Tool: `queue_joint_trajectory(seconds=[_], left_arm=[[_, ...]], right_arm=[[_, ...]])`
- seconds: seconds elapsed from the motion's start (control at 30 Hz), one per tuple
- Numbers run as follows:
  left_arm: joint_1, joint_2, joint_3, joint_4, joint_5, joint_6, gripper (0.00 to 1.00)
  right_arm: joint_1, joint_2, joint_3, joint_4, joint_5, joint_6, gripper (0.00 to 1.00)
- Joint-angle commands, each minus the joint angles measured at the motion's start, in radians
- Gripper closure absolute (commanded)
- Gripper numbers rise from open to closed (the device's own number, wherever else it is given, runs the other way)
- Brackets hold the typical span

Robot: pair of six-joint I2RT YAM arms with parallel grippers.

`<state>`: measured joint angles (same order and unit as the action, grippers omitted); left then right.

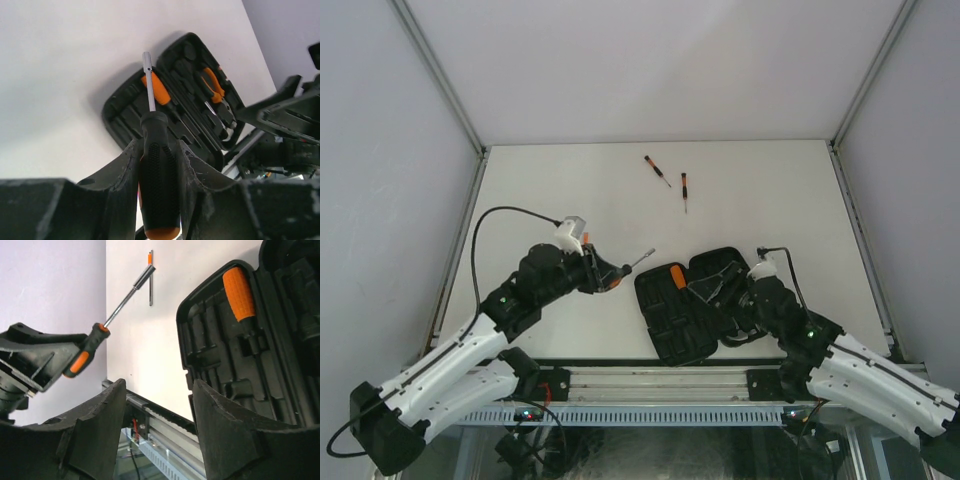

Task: Sort the tools into containers
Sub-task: Pick up the screwdriver from the center of the board.

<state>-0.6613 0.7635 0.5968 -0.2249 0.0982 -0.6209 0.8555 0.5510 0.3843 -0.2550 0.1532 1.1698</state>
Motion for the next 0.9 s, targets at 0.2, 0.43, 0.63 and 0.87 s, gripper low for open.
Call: queue_joint_trajectory(seconds=[0.2, 0.43, 0.63, 0.87], left_arm=[[-0.143, 0.127, -0.001, 0.242, -0.023, -0.100, 0.92], [-0.212, 0.185, 0.036, 0.272, -0.026, -0.105, 0.93], [-0.263, 0.194, 0.052, 0.275, -0.045, -0.108, 0.93], [-0.264, 0.169, 0.044, 0.262, -0.036, -0.095, 0.93]], right_arm=[[0.075, 0.180, 0.000, 0.279, 0.105, 0.291, 0.41], [0.107, 0.283, 0.001, 0.344, 0.156, 0.474, 0.41], [0.099, 0.344, 0.000, 0.361, 0.153, 0.592, 0.41], [0.053, 0.413, -0.021, 0.449, 0.032, 0.621, 0.49]])
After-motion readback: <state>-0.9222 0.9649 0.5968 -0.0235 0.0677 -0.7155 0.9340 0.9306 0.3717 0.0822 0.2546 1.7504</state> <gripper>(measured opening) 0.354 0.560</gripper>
